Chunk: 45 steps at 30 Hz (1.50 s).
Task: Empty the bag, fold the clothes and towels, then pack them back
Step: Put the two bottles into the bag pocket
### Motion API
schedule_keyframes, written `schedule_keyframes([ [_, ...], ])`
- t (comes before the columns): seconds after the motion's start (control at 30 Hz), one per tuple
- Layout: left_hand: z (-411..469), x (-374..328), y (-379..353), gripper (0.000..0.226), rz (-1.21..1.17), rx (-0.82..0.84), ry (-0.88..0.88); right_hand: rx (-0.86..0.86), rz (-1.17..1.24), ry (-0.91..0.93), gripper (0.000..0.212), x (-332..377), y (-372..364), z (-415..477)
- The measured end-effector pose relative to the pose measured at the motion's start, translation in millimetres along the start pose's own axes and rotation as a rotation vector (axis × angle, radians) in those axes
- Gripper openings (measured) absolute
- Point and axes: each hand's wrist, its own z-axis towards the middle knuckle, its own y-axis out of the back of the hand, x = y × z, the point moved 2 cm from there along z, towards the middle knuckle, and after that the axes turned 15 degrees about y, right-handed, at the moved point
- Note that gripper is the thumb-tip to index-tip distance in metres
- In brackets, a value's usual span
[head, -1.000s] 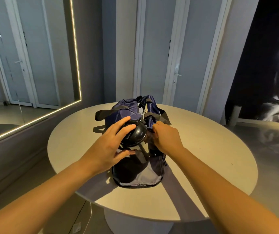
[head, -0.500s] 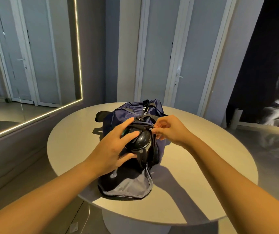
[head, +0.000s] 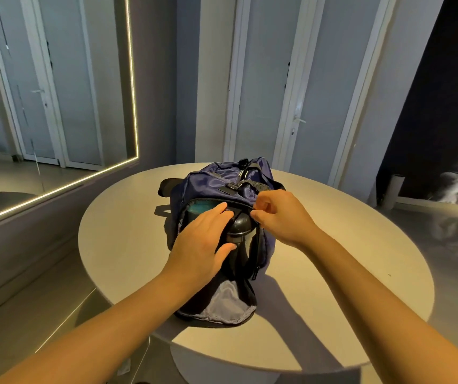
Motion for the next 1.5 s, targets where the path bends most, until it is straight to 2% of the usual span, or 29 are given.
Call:
schedule_keyframes([
  [0.1, -5.1, -7.5, -5.4, 0.071, 0.069, -0.108, 0.044, 0.000, -0.185, 0.011, 0.016, 7.3, -1.5, -4.9],
  [0.17, -7.3, -8.4, -9.8, 0.073, -0.014, -0.137, 0.077, 0.021, -0.242, 0.025, 0.017, 10.6, -2.2, -9.6],
  [0.37, 6.7, -5.8, -16.5, 0.062, -0.161, -0.088, 0.177, 0.092, -0.297, 0.100, 0.012, 18.8, -6.4, -19.9],
  [0.47, 8.3, -1.0, -12.8, 0.060, -0.116, -0.094, 0.135, 0.047, -0.234, 0.075, 0.013, 14.9, -4.4, -22.9],
  [0.57, 20.5, 8.4, 0.6, 0.077, 0.082, -0.159, 0.024, 0.047, -0.247, 0.096, 0.012, 11.7, -3.7, -25.7],
  [0.6, 28.8, 12.1, 5.3, 0.087, 0.134, -0.138, -0.001, 0.051, -0.258, 0.120, 0.011, 11.6, -4.5, -26.3],
  [0.67, 48.0, 18.6, 10.7, 0.103, 0.174, 0.026, -0.044, 0.051, -0.272, 0.165, 0.007, 11.8, -5.8, -26.3],
  [0.77, 65.1, 23.5, 6.7, 0.103, 0.123, 0.236, -0.044, 0.030, -0.248, 0.189, 0.005, 8.0, -8.9, -27.3],
  [1.1, 64.9, 24.8, -2.9, 0.087, 0.105, 0.131, 0.019, -0.035, -0.117, 0.158, 0.016, 2.2, -18.1, -28.2],
  [1.23, 66.1, 30.0, -1.6, 0.098, 0.071, 0.086, 0.058, -0.089, -0.209, 0.059, 0.013, -1.0, -24.7, -30.4],
  [1.3, 64.2, 39.0, -0.2, 0.108, 0.028, 0.097, 0.134, -0.148, -0.182, -0.058, 0.039, -1.3, -32.8, -34.1],
  [1.4, 56.4, 46.9, -3.2, 0.110, 0.020, 0.187, 0.169, -0.137, -0.089, -0.208, 0.108, 1.0, -51.5, -33.9],
  [1.43, 55.7, 48.1, -4.2, 0.107, 0.042, 0.191, 0.153, -0.116, -0.078, -0.233, 0.120, 2.1, -58.6, -32.0],
  [1.5, 56.9, 50.2, -4.5, 0.104, 0.067, 0.193, 0.128, -0.102, -0.067, -0.256, 0.124, 2.2, -69.4, -27.4],
])
